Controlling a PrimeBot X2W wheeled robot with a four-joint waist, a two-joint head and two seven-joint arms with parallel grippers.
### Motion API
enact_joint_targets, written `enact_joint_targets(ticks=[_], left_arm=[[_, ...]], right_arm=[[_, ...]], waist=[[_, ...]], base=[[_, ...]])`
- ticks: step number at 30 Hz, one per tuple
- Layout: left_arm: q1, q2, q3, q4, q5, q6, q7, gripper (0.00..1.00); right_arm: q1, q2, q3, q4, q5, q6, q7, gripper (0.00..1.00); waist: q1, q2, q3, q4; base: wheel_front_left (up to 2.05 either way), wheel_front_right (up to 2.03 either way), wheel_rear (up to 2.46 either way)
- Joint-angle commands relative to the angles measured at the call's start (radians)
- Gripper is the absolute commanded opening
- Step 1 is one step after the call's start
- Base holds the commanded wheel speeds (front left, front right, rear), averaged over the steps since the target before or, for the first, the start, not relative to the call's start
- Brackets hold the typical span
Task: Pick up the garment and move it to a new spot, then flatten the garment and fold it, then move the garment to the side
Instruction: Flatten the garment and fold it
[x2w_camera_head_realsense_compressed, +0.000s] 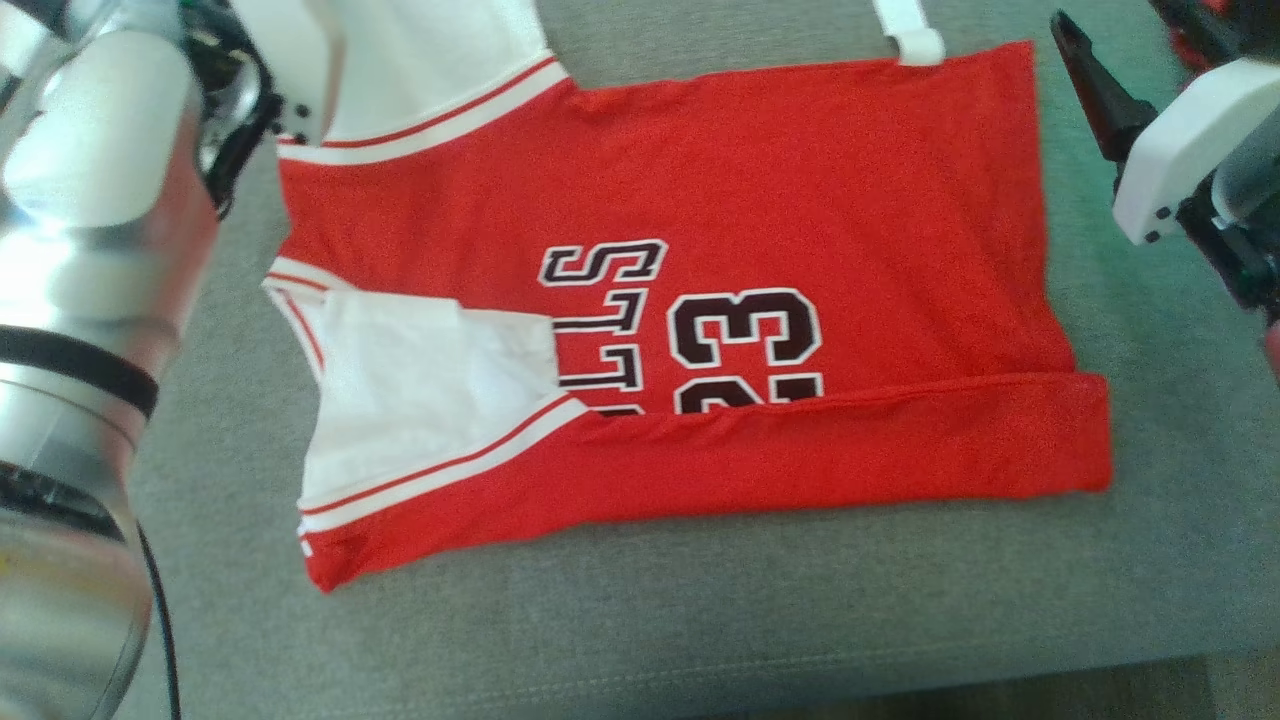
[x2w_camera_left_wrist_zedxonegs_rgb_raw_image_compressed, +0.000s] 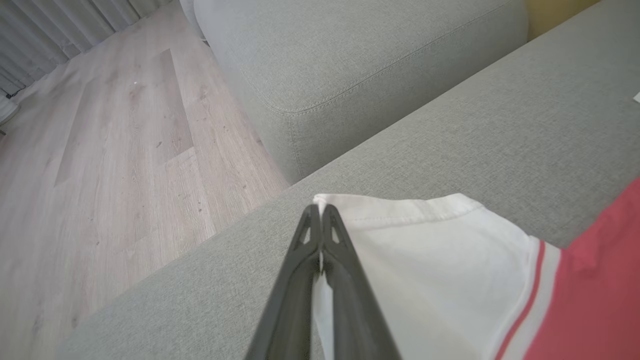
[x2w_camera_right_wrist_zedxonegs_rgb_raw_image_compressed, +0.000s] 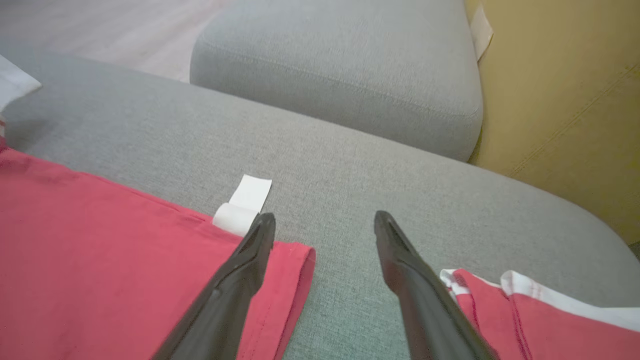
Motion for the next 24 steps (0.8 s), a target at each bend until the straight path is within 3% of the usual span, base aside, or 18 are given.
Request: enact_joint_targets(ticks=[1, 11, 24], left_arm=[[-0.038, 0.030, 0.009, -0.038, -0.011, 0.002, -0.011, 0.00], [-0.041, 0.033, -0.095, -0.135, -0.083, 0.002, -0.016, 0.00], [-0.074, 0.039, -0.146, -0.145, -0.131, 0.002, -0.028, 0.00]], right_arm=[[-0.025, -0.026, 0.019, -0.007, 0.017, -0.001, 0.011, 1.00], [-0.123, -0.070, 0.188, 0.166, 0.138, -0.001, 0.033, 1.00], [-0.190, -0.070, 0.354, 0.245, 0.268, -0.001, 0.015, 1.00]], waist=[[0.0000, 0.0000, 0.011, 0.021], [0.0000, 0.0000, 0.049, 0.063], [0.0000, 0.0000, 0.076, 0.071]], base=[[0.00, 0.00, 0.00], [0.00, 0.00, 0.00], [0.00, 0.00, 0.00]])
